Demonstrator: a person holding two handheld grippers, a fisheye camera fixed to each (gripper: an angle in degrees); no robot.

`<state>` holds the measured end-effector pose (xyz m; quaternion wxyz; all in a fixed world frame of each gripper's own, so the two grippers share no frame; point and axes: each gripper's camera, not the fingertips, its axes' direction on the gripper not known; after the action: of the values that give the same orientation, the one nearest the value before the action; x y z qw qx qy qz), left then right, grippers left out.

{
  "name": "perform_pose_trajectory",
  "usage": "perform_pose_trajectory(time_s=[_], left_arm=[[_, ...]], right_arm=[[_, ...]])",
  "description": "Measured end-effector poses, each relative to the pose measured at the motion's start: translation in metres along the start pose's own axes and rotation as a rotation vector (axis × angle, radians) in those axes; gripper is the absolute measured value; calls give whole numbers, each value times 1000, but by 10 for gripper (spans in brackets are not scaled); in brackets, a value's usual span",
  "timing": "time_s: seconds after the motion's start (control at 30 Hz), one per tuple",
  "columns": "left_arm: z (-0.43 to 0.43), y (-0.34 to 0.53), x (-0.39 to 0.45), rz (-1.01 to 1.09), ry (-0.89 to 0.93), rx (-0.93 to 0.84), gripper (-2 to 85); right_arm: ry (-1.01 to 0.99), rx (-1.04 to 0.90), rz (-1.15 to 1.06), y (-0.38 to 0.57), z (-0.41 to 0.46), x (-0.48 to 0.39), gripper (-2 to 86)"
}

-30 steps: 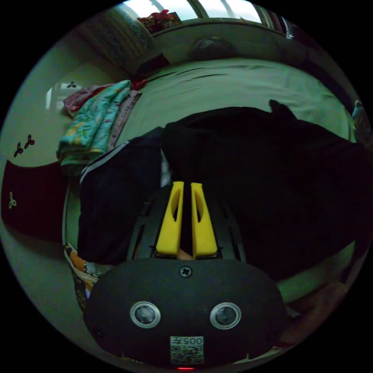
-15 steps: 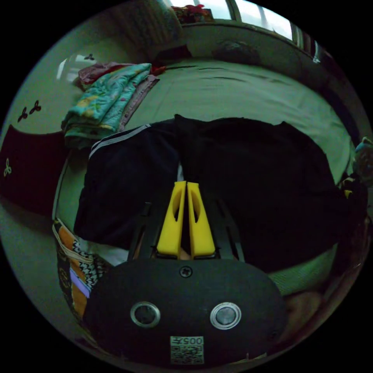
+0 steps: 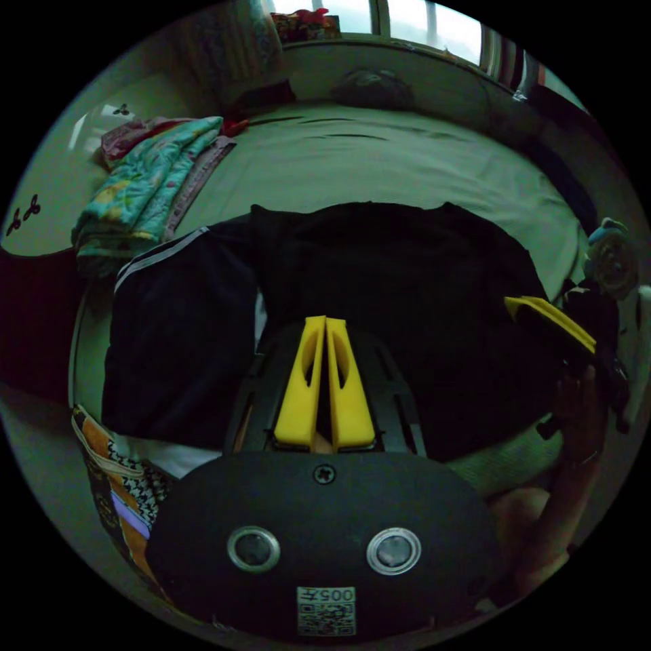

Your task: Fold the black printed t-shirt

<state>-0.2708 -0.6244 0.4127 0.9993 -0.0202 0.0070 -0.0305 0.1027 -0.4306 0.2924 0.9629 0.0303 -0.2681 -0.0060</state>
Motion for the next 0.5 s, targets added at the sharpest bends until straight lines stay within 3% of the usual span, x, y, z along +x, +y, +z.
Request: perform_pose_trajectory(time_s=[0.17,0.23,0.4,0.5], left_arm=[[-16,14,0,41,-109,11,-5],[-21,19,-6,26,-79,13,-5],[-38,35,-19,-3,30,24,-5],[-47,48,-26,-25,34,24,-6]], right_arm=[[99,-73,92,6,21,-13,128],[170,-104,155,11,25,-11,108],[117,-36,193,39,2,-8,-2],[137,-17,188,60,-11,-8,-15]])
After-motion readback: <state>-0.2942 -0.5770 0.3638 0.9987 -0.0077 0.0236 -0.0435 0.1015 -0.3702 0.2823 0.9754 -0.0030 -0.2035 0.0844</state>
